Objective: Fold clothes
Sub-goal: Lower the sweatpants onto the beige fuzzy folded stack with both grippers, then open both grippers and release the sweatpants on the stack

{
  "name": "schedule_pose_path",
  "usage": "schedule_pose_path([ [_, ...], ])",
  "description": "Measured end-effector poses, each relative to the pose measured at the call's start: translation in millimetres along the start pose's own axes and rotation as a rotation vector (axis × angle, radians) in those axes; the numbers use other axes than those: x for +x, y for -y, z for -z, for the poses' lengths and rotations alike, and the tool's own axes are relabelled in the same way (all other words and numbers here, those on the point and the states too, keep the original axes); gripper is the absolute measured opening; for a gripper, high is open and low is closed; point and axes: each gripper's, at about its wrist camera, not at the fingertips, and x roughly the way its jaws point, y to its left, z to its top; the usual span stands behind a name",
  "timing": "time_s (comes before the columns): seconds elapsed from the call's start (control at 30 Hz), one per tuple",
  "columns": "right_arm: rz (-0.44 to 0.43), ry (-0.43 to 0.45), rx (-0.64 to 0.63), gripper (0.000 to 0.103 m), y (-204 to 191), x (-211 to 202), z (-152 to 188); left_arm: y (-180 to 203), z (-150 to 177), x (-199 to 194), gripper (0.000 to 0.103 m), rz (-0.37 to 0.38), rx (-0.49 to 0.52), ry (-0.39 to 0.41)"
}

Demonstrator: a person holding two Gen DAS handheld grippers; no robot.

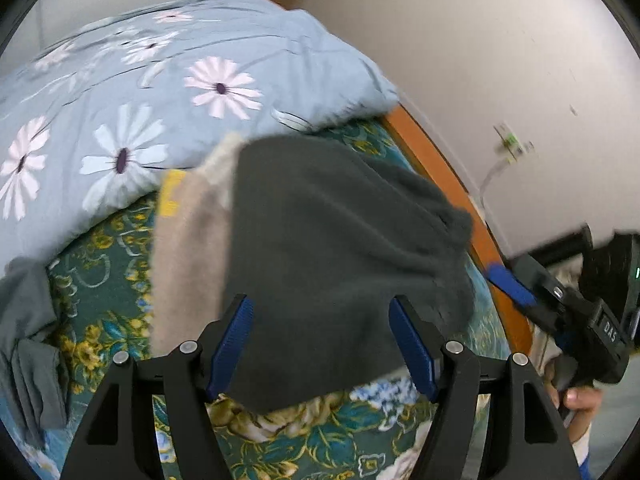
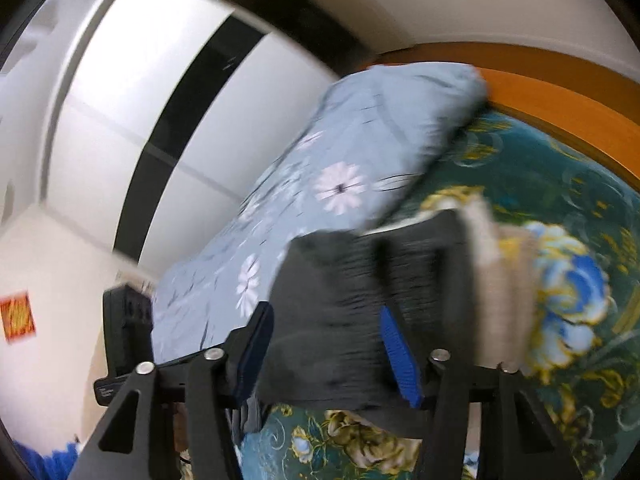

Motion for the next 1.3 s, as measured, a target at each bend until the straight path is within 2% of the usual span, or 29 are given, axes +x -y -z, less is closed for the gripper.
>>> schedule_pose_path([
  [0.13,0.049,-0.063,-0.025,0.057,1,26,6,9,3,14,0.072,-0.031,0.056,-0.045],
  [0.33,0.052,-0.068,0.058,0.045,27,36,8,-4,-1,36,0.072,-0.023,-0.009,-0.089],
  [0.63,0.030,-0.061,0.095,0.046,28,31,12,-10,4,36,0.072,-0.027,-0.048,-0.107],
  [0.83,0.042,-0.033,0.078,0.047,15,10,29,-8,11,16,0.072,-0.028,-0.096,-0.062],
  [1.03,0.075,-0.081,0.053,0.049,3,0,55,5,19,5,0.072,-0.042,-0.112,-0.037],
  [1.2,0.100,-0.120,0.065,0.050,5,0,74,18,41,3,0.073,-0.087,-0.086,-0.064],
  [1.3,0.119,-0.142,0.074,0.054,8,2,83,19,57,7,0.075,-0.114,-0.073,-0.092],
])
